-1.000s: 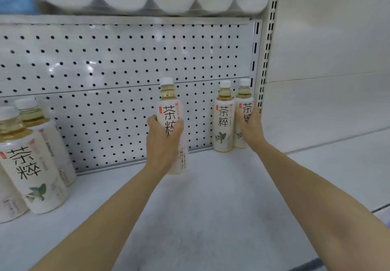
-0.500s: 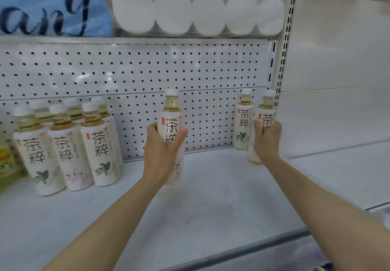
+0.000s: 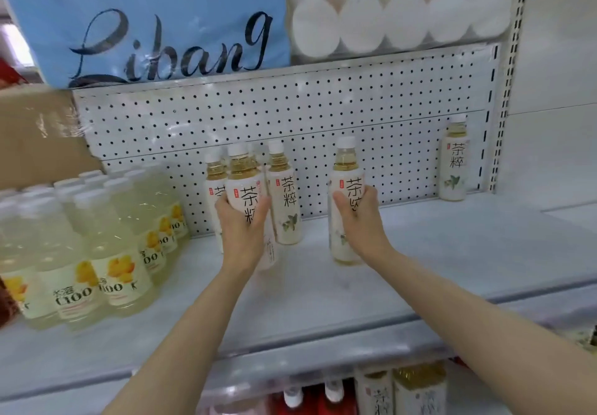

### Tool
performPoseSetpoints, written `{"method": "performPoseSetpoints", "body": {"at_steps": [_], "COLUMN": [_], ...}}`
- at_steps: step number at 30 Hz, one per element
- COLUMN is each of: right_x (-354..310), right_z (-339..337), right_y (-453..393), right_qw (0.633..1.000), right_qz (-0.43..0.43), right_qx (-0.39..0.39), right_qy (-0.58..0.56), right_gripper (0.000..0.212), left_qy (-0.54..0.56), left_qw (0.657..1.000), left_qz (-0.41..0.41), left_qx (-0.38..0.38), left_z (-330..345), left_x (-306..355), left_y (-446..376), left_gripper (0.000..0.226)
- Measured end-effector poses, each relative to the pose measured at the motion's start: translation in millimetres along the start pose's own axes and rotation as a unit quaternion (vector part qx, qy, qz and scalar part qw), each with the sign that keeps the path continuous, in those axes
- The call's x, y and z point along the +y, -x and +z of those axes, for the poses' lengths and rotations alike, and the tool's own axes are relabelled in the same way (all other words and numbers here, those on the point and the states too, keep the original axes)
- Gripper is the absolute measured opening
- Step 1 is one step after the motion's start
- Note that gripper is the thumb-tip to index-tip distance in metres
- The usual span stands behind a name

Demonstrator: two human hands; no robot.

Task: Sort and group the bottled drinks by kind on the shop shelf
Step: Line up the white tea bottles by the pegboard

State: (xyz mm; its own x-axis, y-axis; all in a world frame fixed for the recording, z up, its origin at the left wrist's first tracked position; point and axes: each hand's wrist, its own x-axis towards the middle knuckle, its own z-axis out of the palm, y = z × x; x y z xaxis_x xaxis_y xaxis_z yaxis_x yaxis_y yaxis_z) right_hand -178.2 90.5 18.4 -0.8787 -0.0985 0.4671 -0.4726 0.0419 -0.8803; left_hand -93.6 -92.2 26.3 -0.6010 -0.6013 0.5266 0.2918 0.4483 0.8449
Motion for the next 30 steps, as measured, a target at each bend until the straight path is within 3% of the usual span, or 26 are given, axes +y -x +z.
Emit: {"method": "performPoseSetpoints", "body": {"at_steps": [6,10,14,19,24,27,30], "right_x": [-9.7,-11.9,-6.0,-3.1,-3.7,-0.6,-0.3], "right_z": [93.6,130.3,144.5,153.0,146.4,117.4,71.4], "right_y": [23.5,25.1,17.9,12.8,19.1,21.0,20.3], "right_qw": [0.999,0.999,0.995,0.991,0.983,0.966,0.948], "right_qz": [-0.022,-0.029,-0.045,-0.050,-0.046,-0.073,-0.096], "right_qx": [-0.034,-0.013,-0.009,0.008,-0.009,-0.048,-0.039], "right_qy": [0.011,0.036,0.088,0.124,0.178,0.245,0.301], "right_gripper": [0.039,0.061,0.053,0.058,0.065,0.058,0.054], "left_qy": [-0.007,-0.041,-0.087,-0.106,-0.182,-0.294,-0.359], "left_qw": [1.000,0.999,0.995,0.994,0.983,0.944,0.895], "left_qz": [-0.011,0.026,0.030,0.001,0.013,0.132,0.262], "left_qx": [-0.007,0.012,0.024,0.009,0.023,0.078,0.042], "left_z": [-38.3,-40.5,-30.6,-34.3,-38.7,-40.5,-33.2], "left_x": [-27.4,-53.9,-79.2,-37.5,-37.4,-30.6,-10.0], "left_y": [-17.2,-34.8,-47.6,-28.2,-21.6,-13.2,-16.3], "left_gripper": [0.046,0.059,0.082,0.066,0.084,0.098,0.092]}}
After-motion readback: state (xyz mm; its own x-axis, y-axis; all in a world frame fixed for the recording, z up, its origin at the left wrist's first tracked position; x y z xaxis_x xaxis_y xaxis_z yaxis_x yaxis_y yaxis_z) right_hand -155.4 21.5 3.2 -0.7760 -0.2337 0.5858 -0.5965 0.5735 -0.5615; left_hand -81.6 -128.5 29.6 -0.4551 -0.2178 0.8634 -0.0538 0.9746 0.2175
